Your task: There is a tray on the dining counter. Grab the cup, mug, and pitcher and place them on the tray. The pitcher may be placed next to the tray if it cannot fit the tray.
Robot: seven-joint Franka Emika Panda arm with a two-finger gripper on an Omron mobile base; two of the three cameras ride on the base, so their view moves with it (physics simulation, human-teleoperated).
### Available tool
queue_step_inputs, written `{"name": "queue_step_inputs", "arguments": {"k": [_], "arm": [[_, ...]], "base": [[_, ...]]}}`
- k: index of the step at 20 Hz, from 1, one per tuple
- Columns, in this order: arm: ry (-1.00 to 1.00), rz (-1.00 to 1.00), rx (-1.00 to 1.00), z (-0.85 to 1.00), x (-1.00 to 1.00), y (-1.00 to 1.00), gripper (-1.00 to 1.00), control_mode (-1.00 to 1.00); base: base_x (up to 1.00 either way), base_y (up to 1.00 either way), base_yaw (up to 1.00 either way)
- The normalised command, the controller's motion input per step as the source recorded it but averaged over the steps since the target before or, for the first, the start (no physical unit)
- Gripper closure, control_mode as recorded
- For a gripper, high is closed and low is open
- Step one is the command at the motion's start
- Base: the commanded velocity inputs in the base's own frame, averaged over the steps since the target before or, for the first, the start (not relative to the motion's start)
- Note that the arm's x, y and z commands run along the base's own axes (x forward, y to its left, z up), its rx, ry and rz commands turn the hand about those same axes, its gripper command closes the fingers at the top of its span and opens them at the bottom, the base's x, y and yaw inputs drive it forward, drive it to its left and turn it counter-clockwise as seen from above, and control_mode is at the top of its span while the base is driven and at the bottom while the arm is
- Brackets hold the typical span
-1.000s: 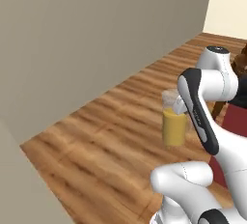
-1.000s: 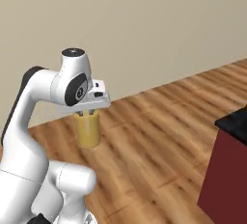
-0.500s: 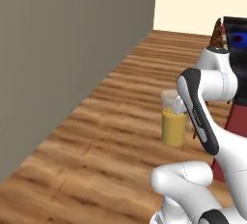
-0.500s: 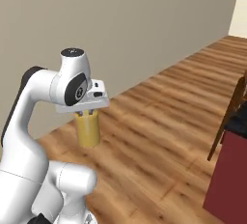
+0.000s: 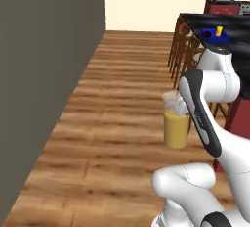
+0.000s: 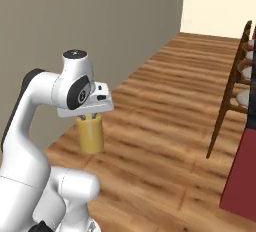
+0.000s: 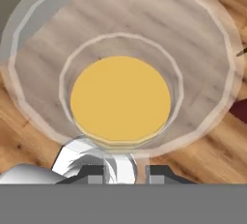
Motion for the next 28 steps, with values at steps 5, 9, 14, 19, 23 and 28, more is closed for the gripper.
{"name": "queue_step_inputs", "arguments": {"k": [5,9,14,19,23,28], "arm": [[0.0,0.0,0.0,0.0,0.0,0.0,1.0,1.0],[0.0,0.0,0.0,0.0,0.0,0.0,1.0,1.0],[0.0,0.0,0.0,0.0,0.0,0.0,1.0,1.0],[0.0,0.0,0.0,0.0,0.0,0.0,1.0,1.0],[0.0,0.0,0.0,0.0,0.0,0.0,1.0,1.0],[0.0,0.0,0.0,0.0,0.0,0.0,1.0,1.0]], "base": [[0.6,0.97,-0.49],[0.61,0.83,-0.53],[0.63,0.71,-0.56],[0.7,0.62,-0.56],[0.83,0.6,-0.51],[0.93,0.67,-0.46]]}}
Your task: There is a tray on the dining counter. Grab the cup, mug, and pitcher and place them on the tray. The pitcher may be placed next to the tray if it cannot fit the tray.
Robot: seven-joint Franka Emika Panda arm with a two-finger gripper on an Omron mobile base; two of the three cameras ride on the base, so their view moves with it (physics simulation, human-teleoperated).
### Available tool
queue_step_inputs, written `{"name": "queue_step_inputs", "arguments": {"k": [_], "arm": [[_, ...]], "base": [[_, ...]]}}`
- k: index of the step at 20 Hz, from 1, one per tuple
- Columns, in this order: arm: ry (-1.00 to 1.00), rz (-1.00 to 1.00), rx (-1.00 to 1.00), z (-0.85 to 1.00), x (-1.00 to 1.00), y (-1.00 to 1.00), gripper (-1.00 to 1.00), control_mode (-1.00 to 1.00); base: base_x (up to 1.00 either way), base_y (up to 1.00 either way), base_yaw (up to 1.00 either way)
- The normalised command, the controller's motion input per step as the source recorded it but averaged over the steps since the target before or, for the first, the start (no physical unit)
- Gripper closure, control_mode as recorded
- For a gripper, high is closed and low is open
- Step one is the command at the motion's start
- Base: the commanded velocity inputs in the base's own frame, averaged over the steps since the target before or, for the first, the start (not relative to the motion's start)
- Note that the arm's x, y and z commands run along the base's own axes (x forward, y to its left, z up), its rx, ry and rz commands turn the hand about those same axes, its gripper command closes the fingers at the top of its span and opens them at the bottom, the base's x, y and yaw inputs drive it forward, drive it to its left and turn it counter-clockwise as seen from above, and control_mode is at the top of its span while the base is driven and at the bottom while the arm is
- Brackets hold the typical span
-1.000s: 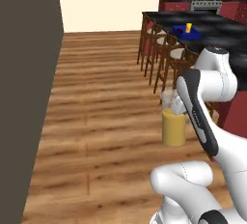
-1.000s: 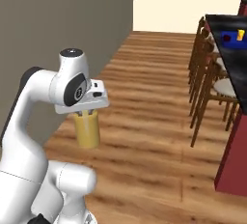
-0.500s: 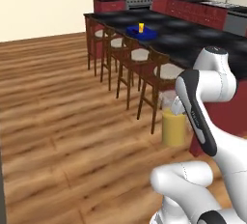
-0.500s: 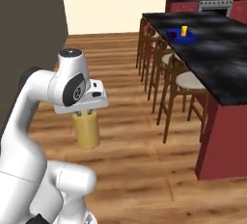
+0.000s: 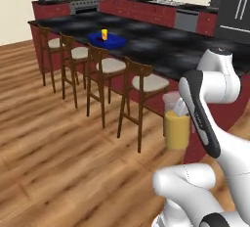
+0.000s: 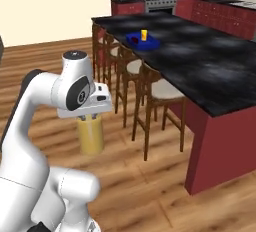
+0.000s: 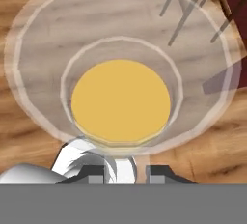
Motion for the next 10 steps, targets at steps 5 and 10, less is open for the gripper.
{"name": "queue_step_inputs", "arguments": {"k": [5,10], "arm": [[0.0,0.0,0.0,0.0,0.0,0.0,1.0,1.0],[0.0,0.0,0.0,0.0,0.0,0.0,1.0,1.0]], "base": [[0.83,0.85,-0.44],[0.63,0.98,-0.43]]}}
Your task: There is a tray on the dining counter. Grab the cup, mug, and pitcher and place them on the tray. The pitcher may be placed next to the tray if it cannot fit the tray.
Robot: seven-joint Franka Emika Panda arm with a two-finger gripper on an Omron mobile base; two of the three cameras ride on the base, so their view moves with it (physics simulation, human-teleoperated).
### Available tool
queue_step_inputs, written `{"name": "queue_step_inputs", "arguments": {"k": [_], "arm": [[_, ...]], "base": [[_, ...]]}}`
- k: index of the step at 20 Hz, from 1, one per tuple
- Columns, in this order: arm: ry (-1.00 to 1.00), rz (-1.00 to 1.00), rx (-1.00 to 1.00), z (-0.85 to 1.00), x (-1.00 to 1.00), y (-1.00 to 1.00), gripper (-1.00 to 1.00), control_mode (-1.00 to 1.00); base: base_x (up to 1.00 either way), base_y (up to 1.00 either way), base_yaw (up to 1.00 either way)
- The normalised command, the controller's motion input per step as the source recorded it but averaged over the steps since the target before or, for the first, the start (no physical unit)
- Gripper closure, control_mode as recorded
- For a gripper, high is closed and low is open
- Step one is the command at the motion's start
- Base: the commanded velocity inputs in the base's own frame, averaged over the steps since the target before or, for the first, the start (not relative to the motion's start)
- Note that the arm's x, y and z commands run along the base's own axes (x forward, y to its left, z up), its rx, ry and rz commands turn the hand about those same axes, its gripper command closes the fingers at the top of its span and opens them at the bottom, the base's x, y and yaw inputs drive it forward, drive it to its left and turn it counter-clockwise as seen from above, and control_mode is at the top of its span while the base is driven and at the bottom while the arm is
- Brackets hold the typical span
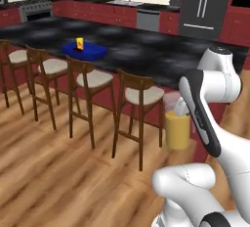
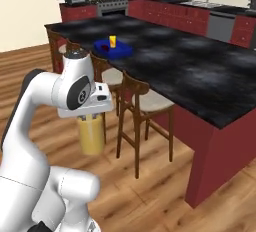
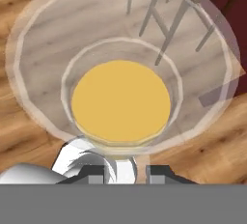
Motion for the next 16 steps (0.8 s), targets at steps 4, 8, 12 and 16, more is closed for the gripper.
{"name": "queue_step_inputs", "arguments": {"k": [4,8,12,16], "arm": [[0.0,0.0,0.0,0.0,0.0,0.0,1.0,1.0],[0.0,0.0,0.0,0.0,0.0,0.0,1.0,1.0],[0.0,0.0,0.0,0.0,0.0,0.0,1.0,1.0],[0.0,0.0,0.0,0.0,0.0,0.0,1.0,1.0]], "base": [[0.67,1.0,-0.48],[0.64,1.0,-0.48],[0.5,1.0,-0.5],[0.38,1.0,-0.5]]}}
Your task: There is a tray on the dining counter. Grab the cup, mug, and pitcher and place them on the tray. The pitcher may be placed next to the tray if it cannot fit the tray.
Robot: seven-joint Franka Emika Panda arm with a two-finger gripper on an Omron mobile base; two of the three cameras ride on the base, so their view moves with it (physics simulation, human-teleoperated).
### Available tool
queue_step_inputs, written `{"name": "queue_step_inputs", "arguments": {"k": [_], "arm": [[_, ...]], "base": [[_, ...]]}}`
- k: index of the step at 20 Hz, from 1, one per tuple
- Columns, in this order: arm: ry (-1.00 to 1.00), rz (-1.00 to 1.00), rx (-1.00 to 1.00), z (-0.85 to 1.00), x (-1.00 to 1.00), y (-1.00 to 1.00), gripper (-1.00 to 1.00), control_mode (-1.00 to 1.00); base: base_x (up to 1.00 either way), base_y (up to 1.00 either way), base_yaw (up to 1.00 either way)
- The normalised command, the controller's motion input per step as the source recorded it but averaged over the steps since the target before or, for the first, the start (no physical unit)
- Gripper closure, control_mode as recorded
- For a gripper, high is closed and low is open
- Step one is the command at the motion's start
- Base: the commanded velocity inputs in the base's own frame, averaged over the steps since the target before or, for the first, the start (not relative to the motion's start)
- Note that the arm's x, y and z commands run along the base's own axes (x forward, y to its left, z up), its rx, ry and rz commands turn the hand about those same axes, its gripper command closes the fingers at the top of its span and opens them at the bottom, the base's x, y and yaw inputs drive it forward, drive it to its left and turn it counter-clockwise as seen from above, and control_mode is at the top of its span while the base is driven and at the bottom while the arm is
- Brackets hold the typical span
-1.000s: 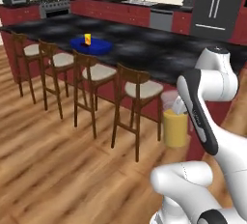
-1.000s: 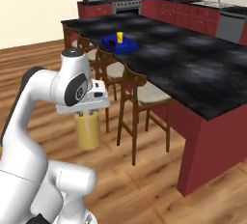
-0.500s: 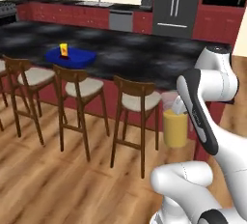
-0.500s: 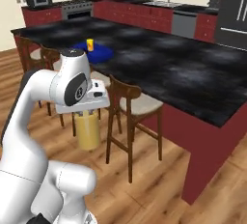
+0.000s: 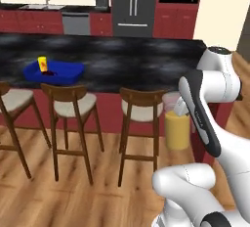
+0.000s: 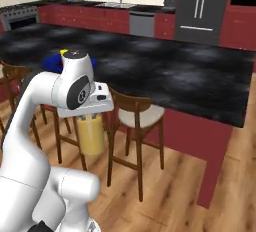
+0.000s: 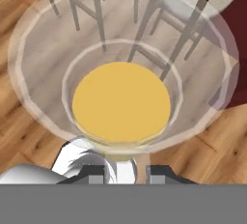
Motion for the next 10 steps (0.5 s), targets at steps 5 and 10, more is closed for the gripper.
{"name": "queue_step_inputs", "arguments": {"k": [5,10], "arm": [[0.0,0.0,0.0,0.0,0.0,0.0,1.0,1.0],[0.0,0.0,0.0,0.0,0.0,0.0,1.0,1.0]], "base": [[0.33,1.0,-0.53],[0.23,1.0,-0.55]]}}
